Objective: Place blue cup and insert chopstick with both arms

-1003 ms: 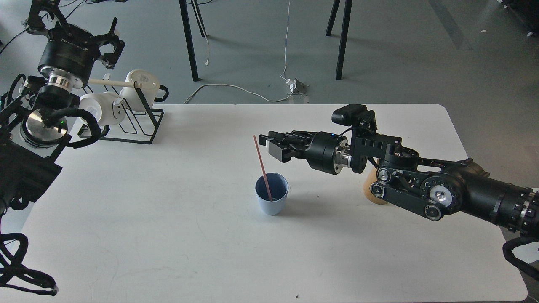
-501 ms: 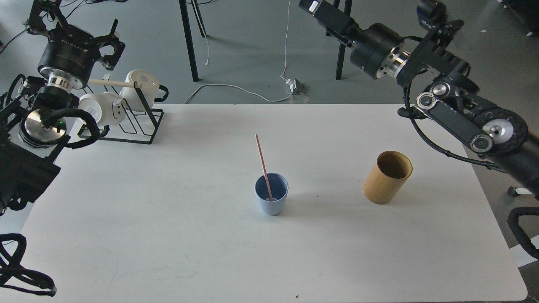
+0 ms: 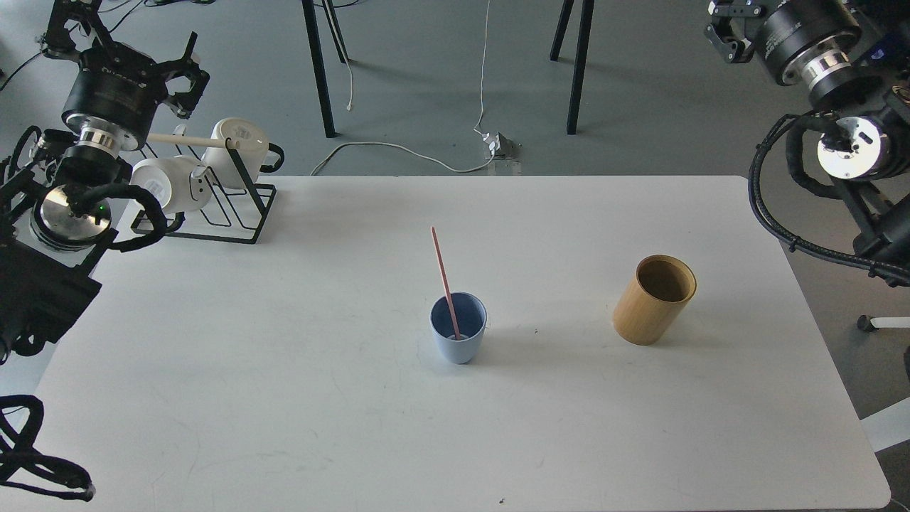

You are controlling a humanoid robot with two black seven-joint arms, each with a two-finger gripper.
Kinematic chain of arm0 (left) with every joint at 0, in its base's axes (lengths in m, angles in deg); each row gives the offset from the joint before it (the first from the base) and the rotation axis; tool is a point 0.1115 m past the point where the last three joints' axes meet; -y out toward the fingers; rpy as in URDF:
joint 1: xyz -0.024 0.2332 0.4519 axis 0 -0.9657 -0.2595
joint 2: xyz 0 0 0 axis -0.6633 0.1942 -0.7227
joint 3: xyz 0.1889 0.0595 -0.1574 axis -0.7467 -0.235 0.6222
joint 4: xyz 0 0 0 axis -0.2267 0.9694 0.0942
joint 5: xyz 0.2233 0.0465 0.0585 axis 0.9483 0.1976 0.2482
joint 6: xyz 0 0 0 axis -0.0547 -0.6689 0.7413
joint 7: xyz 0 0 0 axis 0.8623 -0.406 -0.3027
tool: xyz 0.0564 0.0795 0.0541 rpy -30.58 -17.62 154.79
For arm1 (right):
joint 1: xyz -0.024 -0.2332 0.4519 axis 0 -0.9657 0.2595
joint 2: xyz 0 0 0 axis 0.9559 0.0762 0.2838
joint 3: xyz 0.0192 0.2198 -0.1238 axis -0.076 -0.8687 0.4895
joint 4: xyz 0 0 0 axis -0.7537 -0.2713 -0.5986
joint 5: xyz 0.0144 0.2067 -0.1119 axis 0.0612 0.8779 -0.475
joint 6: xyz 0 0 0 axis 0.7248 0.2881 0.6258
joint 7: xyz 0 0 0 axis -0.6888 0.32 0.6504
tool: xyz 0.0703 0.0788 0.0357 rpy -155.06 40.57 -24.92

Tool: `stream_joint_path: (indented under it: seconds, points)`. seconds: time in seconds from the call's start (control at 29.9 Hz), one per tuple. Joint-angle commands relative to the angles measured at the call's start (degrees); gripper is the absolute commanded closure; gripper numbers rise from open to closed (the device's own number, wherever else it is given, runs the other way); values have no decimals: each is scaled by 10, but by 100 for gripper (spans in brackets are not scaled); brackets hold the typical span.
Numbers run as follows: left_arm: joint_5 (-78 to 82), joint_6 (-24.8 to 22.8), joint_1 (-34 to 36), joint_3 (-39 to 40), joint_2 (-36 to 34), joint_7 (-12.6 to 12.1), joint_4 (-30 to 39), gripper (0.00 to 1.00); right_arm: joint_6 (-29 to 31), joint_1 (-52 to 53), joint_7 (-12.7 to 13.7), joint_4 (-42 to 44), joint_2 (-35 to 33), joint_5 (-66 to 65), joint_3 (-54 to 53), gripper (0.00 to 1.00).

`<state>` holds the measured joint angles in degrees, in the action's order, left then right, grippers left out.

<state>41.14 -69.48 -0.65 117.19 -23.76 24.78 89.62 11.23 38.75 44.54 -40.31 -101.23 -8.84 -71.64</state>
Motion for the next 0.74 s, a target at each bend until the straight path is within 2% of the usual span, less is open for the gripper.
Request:
stream_joint_path:
  seconds: [0.0,0.17,0.27,0.5,0.7]
  points:
    - [-1,0,-1,1,0,-1,3,0,50,-15,-3,38,5,51,-1,1]
    - [-2,0,1,3,1,-1,7,1,57,-55,-7,50,11,83,-2,1]
    - [-2,0,1,4,3,1,6,1,58,-82,-21,52,24,87,-2,1]
    - [-4,0,2,5,21,1,6,1,67,-107,-23,47,32,88,-10,1]
    - [-4,0,-7,4,44,4,-2,0,127,-109,-19,53,32,91,-98,1]
